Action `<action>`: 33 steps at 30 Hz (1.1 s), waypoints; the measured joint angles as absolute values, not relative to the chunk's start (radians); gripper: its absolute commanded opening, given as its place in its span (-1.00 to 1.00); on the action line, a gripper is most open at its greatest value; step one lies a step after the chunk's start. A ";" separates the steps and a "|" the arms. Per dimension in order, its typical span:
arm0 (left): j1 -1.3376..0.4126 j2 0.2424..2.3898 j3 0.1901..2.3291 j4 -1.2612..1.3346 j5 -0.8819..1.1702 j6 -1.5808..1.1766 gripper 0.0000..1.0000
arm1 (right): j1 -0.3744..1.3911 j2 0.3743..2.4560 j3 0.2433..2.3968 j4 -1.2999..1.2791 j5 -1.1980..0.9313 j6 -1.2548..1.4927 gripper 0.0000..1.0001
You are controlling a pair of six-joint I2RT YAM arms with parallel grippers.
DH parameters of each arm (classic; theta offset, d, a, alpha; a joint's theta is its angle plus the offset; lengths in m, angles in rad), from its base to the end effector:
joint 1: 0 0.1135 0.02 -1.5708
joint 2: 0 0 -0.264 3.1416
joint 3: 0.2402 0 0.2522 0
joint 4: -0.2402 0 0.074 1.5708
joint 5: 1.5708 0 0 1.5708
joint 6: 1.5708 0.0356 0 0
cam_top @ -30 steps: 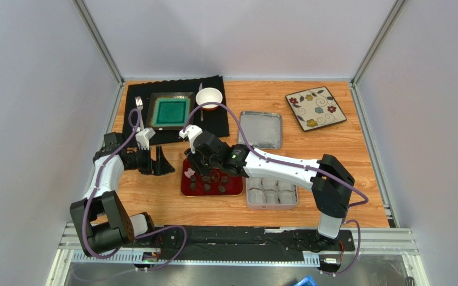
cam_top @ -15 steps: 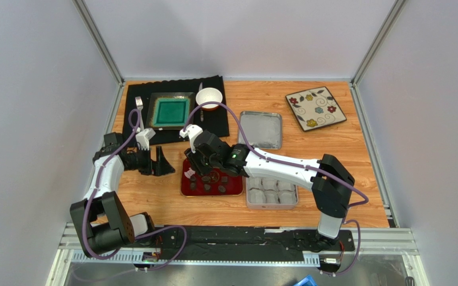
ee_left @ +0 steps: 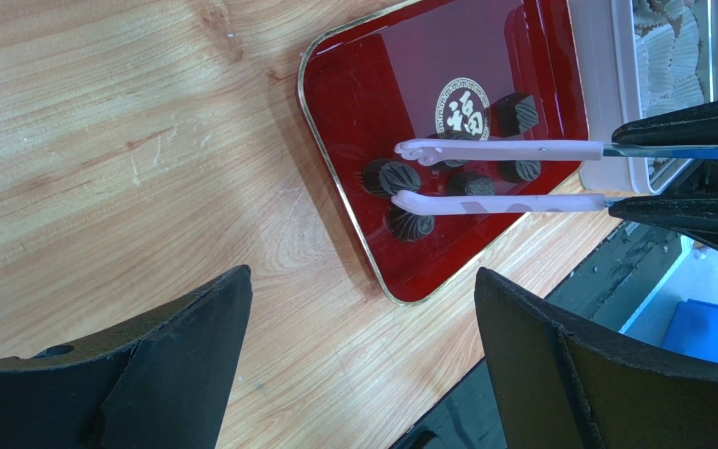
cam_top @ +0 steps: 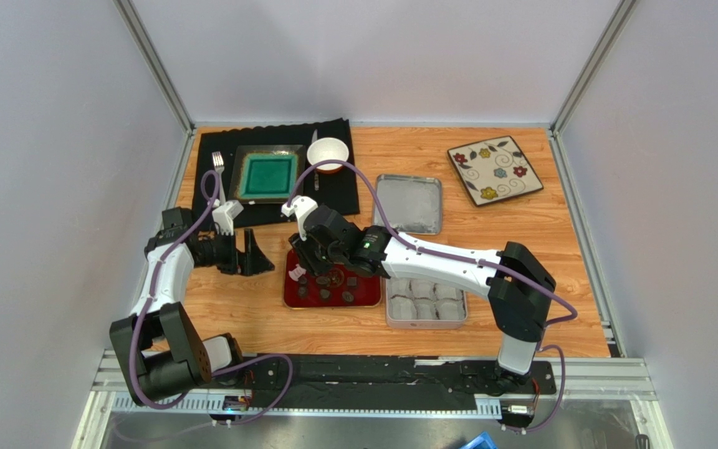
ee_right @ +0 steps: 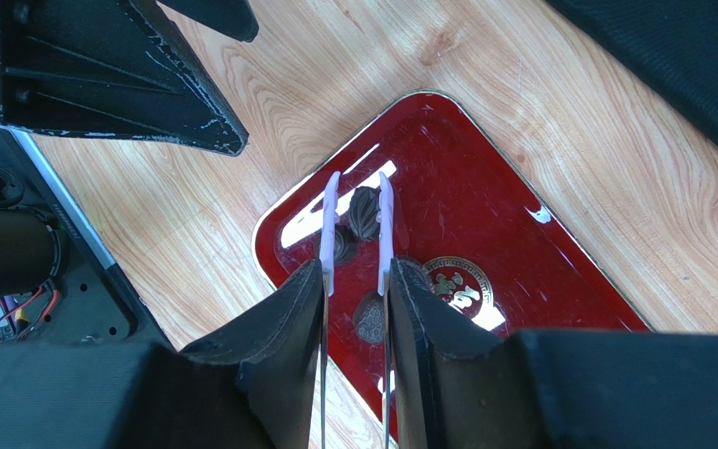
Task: Pack the chocolate
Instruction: Pick up the fake chocolate from the plate.
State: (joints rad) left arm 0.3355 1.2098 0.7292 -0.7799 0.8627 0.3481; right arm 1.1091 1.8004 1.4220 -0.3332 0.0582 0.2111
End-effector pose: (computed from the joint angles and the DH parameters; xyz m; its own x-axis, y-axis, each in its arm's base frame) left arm 0.1990 0.0408 0.2079 -0.8436 -0.0592 -0.5338 0.3113 0.7560 -0.5758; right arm 0.1858 0.3687 0.2643 -0.4676 -0.4702 -0.7485 -0.7938 0.5959 0.1215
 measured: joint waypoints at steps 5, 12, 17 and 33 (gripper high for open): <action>0.336 1.209 0.731 -0.788 0.865 0.348 0.94 | 1.110 1.811 1.421 -0.333 0.051 0.213 -0.33; 0.336 1.206 0.736 -0.795 0.878 0.350 0.94 | 1.109 1.825 1.409 -0.332 0.051 0.213 -0.34; 0.336 1.206 0.746 -0.796 0.882 0.351 0.94 | 1.109 1.830 1.404 -0.334 0.051 0.213 -0.35; 0.336 1.206 0.748 -0.797 0.885 0.356 0.94 | 1.098 1.828 1.401 -0.333 0.048 0.216 -0.85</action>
State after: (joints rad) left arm 0.3355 1.2057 0.7475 -0.7967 0.8852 0.3557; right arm 1.0977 1.8282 1.4010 -0.3328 0.0483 0.2165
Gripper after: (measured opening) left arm 0.968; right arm 0.258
